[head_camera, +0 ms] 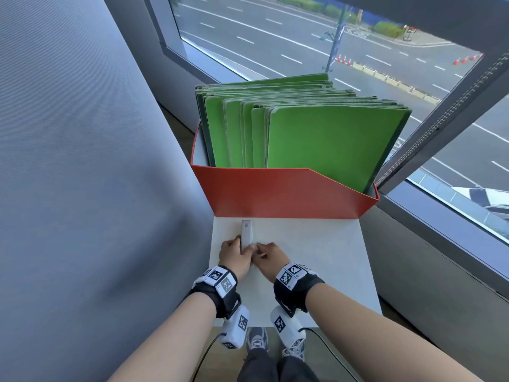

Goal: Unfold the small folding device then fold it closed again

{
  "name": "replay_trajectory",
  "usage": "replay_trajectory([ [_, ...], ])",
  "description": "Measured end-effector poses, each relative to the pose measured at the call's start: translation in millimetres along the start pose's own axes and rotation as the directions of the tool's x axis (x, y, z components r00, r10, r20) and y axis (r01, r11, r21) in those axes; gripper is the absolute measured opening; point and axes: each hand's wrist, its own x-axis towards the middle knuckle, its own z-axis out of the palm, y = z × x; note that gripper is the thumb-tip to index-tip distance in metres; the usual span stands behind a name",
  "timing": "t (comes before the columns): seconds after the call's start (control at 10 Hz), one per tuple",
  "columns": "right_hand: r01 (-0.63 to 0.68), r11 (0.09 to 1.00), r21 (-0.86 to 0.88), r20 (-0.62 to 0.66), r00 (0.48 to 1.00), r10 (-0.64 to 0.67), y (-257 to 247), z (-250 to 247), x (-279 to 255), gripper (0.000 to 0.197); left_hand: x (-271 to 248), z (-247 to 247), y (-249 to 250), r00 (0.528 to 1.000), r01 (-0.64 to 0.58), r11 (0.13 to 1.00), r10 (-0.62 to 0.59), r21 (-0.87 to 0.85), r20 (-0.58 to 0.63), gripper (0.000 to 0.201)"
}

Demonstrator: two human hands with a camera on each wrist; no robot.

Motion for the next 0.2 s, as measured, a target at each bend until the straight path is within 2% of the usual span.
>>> replay_trajectory([
  [0.1, -0.023, 1.0, -0.012, 0.0, 1.0, 0.023, 7, -9, -11, 0.047, -10, 6, -12, 0.998, -0.039, 0.999, 0.041, 0.036, -0.039, 0.07],
  [0.2, -0.038, 0.999, -0.015, -0.024, 0.999, 0.038, 15, -18, -25, 0.053, -37, 12, -25, 0.993, -0.082, 0.993, 0.088, 0.081, -0.079, 0.059],
])
